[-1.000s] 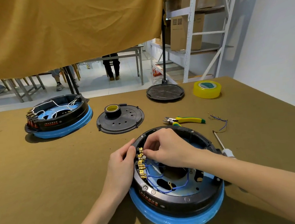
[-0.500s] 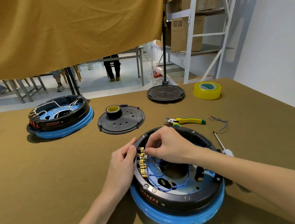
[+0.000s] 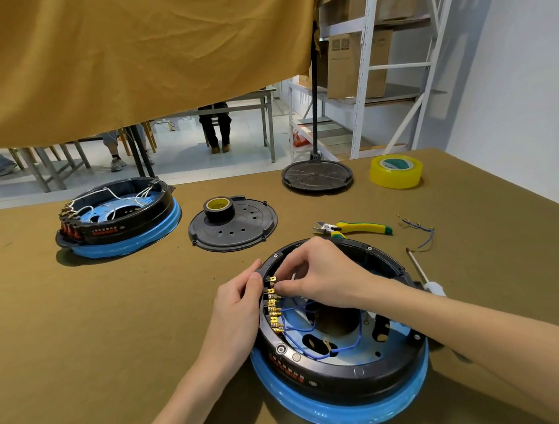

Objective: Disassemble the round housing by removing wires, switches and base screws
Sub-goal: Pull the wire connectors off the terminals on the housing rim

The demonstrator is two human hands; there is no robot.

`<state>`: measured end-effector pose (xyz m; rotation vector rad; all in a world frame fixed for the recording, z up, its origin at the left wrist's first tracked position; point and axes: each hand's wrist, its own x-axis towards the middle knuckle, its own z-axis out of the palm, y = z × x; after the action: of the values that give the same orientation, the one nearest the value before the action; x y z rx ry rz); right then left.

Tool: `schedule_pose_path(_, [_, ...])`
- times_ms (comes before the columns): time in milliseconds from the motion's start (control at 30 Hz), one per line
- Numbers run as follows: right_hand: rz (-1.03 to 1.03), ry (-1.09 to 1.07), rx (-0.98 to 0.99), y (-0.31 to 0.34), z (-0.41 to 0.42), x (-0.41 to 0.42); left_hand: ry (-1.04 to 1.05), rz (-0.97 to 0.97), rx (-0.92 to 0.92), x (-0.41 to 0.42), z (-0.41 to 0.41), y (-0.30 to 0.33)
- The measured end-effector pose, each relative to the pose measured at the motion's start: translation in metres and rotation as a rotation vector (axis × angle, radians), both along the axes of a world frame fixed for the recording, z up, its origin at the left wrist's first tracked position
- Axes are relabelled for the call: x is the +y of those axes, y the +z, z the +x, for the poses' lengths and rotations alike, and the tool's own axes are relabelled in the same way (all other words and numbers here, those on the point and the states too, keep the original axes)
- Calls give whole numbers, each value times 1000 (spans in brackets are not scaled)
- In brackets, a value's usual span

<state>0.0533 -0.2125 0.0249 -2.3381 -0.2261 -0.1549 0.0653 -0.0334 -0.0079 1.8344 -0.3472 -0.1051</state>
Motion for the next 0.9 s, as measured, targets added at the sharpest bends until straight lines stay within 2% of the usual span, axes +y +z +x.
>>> schedule_pose_path(600, [-37,-11,-81,-4,-3,5,17,-29,-20,-1,2,-4])
schedule_pose_path(900, [-80,-88,-111,-4,-14,-1,7,-16,-13,2,2,-2])
